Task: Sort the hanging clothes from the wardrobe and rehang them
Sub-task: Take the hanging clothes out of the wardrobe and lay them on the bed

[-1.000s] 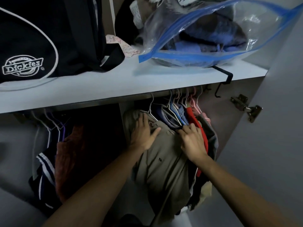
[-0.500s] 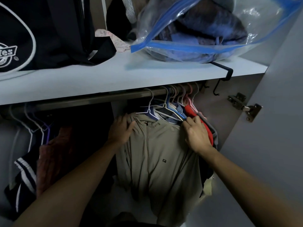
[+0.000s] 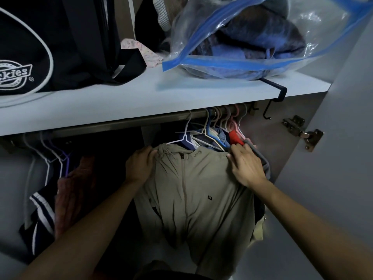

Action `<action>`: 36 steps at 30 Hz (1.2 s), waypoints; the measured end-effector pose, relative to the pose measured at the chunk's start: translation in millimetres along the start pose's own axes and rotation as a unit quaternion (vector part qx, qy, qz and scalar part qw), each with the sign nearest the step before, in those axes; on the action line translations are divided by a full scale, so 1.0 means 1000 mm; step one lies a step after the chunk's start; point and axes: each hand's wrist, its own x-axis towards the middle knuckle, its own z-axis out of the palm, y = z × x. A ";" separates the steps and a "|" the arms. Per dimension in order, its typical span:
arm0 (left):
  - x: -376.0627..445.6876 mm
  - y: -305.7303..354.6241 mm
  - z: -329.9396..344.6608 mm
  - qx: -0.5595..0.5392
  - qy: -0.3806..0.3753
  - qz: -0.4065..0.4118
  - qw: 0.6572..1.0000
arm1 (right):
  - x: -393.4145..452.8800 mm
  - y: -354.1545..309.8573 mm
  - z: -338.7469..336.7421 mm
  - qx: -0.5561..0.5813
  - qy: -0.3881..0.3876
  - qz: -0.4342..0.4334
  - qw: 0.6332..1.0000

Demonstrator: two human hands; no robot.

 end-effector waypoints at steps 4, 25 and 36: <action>0.013 0.016 -0.025 0.015 0.060 0.005 0.998 | 0.008 -0.013 -0.014 0.036 0.035 0.031 0.998; -0.110 0.126 -0.142 -0.011 -0.062 0.040 0.997 | -0.118 -0.034 -0.123 0.143 -0.111 -0.021 0.983; -0.179 0.179 -0.145 -0.103 -0.195 0.142 0.965 | -0.283 -0.055 -0.167 0.082 -0.070 0.122 0.987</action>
